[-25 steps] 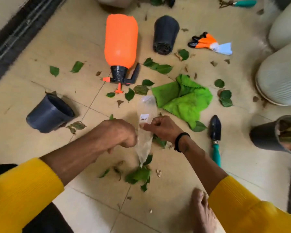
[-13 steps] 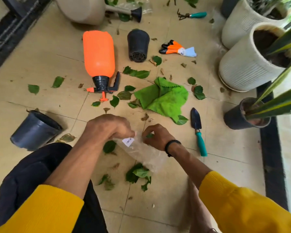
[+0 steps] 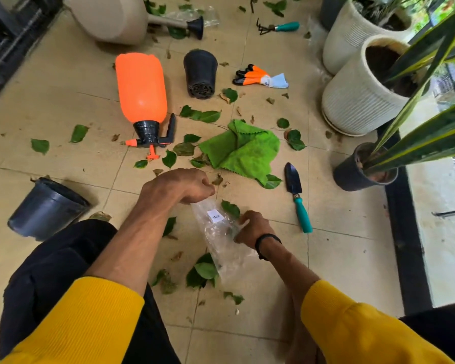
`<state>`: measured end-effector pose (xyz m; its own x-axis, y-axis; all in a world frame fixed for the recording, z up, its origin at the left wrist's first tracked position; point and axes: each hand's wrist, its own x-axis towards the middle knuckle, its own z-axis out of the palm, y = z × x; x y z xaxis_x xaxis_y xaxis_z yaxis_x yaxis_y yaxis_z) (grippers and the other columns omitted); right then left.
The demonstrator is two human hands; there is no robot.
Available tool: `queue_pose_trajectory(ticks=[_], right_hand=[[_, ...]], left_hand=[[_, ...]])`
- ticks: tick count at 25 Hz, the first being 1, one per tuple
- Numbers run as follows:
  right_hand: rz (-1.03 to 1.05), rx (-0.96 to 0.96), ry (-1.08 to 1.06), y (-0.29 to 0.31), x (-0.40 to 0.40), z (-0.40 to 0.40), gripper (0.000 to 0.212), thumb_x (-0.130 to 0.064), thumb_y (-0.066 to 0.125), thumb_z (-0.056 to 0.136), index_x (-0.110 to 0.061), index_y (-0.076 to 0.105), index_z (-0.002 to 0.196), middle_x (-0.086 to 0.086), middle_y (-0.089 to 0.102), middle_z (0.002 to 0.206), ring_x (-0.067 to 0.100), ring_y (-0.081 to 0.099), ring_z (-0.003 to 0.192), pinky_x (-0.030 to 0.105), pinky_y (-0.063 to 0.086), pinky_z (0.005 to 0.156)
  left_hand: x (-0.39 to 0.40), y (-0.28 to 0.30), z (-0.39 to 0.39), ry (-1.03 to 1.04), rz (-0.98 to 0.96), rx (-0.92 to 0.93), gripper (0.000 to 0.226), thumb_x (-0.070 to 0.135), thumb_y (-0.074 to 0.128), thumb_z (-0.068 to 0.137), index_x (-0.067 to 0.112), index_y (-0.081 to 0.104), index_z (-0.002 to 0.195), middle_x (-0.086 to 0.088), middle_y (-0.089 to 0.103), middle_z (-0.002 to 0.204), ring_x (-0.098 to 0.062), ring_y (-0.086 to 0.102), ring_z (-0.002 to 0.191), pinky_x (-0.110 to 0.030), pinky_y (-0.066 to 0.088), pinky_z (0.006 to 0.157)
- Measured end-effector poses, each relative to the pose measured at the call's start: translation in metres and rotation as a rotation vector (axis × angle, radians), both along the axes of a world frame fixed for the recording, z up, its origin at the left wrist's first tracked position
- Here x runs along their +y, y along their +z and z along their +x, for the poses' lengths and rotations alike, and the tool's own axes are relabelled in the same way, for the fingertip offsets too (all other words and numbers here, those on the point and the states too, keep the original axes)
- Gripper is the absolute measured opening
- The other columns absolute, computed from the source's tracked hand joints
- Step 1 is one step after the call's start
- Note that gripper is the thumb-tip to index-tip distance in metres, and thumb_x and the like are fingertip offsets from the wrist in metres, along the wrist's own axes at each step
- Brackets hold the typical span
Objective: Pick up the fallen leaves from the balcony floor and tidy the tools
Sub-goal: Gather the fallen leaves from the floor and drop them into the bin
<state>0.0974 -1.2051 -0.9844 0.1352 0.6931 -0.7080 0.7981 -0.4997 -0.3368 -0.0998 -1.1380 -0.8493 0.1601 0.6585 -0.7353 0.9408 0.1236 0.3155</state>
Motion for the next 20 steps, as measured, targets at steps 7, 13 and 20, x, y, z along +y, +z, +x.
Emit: queue_pose_trajectory(ticks=[7,13,20], right_hand=[[0.047,0.599,-0.231,0.057,0.041,0.105,0.019,0.002,0.068,0.089,-0.012,0.076,0.097,0.004,0.075,0.093,0.015,0.068,0.082,0.031,0.056,0.070],[0.069,0.499,-0.821,0.053,0.033,0.224,0.020,-0.001,0.062,0.094,-0.010,0.070,0.110,0.014,0.067,0.107,0.024,0.064,0.087,0.038,0.060,0.075],[0.214,-0.232,-0.764,-0.001,0.038,0.234,0.036,-0.012,0.066,0.086,-0.006,0.062,0.122,0.021,0.061,0.122,0.035,0.059,0.101,0.046,0.054,0.087]], left_hand=[[0.013,0.001,0.020,0.023,0.160,-0.099,0.037,0.038,0.042,0.105,0.018,0.063,0.129,-0.010,0.064,0.130,-0.026,0.063,0.106,-0.036,0.051,0.090],[0.024,0.002,0.037,0.160,0.305,-0.274,0.039,0.039,0.039,0.107,0.020,0.059,0.134,-0.010,0.068,0.120,-0.016,0.061,0.076,-0.030,0.052,0.065],[0.021,-0.004,0.037,0.145,0.272,-0.198,0.038,0.034,0.039,0.107,0.018,0.060,0.134,-0.011,0.071,0.110,-0.010,0.048,0.052,-0.025,0.029,0.043]])
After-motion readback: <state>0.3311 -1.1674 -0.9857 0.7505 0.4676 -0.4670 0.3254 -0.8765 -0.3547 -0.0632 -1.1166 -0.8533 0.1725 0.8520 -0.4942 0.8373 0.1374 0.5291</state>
